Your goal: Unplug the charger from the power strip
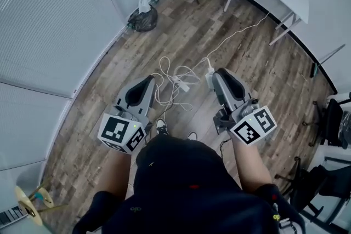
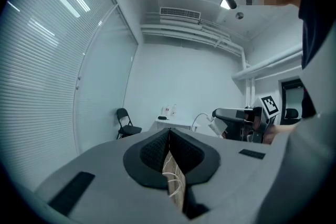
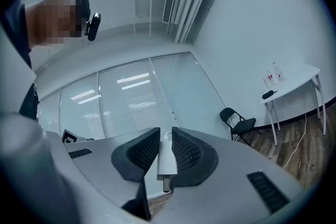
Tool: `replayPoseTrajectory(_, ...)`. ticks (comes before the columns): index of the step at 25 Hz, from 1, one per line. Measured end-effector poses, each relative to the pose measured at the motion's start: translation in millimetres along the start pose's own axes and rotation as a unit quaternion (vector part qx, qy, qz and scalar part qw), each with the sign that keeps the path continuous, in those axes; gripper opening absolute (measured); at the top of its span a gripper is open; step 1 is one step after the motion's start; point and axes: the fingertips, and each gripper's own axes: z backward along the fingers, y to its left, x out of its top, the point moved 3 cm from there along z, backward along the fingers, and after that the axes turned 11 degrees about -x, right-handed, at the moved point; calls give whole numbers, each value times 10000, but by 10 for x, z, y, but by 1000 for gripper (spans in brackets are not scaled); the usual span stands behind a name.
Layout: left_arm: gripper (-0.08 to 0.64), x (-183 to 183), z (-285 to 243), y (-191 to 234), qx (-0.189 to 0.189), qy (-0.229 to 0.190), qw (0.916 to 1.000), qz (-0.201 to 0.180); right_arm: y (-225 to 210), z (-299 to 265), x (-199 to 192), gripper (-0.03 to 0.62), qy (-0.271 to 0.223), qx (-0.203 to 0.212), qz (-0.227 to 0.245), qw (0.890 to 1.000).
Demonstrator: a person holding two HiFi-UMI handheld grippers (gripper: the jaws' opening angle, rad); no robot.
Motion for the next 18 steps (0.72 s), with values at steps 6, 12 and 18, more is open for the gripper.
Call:
replayPoseTrajectory(6, 23, 90, -99, -529, 122, -194, 9997, -66, -229, 381, 276, 81, -32, 64, 288, 9996)
replayPoseTrajectory(12, 23, 173, -64, -754, 91, -251, 9996, -131, -275, 687, 309, 81, -42, -44, 389, 9992)
replayPoseTrajectory(18, 23, 192, -78, -773, 0, -207, 9996, -198, -285, 785, 292, 81, -65, -161, 413, 9990)
